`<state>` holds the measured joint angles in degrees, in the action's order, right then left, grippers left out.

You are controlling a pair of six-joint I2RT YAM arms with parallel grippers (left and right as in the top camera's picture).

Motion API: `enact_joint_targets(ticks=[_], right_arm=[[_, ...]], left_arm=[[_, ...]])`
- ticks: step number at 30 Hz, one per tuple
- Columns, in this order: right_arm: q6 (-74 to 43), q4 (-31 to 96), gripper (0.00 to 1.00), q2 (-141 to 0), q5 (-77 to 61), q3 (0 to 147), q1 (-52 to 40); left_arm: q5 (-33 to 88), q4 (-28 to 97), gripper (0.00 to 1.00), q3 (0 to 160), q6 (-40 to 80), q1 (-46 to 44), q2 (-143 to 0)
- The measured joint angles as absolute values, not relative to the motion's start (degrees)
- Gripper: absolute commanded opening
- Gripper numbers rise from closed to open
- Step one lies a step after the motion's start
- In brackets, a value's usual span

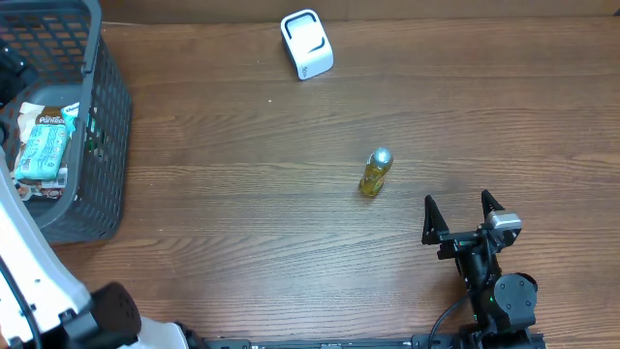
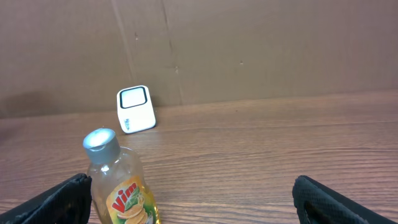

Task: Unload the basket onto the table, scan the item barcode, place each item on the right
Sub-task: 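Lower the left gripper into the basket and grasp the Kleenex tissue pack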

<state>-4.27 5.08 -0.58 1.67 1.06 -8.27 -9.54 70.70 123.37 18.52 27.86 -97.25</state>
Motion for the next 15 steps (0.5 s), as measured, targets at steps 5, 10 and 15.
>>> enact_joint_targets(ticks=[5,10,15], right_arm=[[-4.3,5.1,1.0,-0.6,1.7,1.1,-8.3],[-4.3,5.1,1.0,-0.6,1.7,1.1,-8.3],[-4.3,5.1,1.0,-0.6,1.7,1.1,-8.3]], left_arm=[[-2.4,70.7,0.99,123.3,16.3,30.6,-102.6],[0.9,71.8,1.0,123.3,14.3,31.6,-107.1],[2.0,73.7,0.93,123.3,12.7,31.6,-111.7]])
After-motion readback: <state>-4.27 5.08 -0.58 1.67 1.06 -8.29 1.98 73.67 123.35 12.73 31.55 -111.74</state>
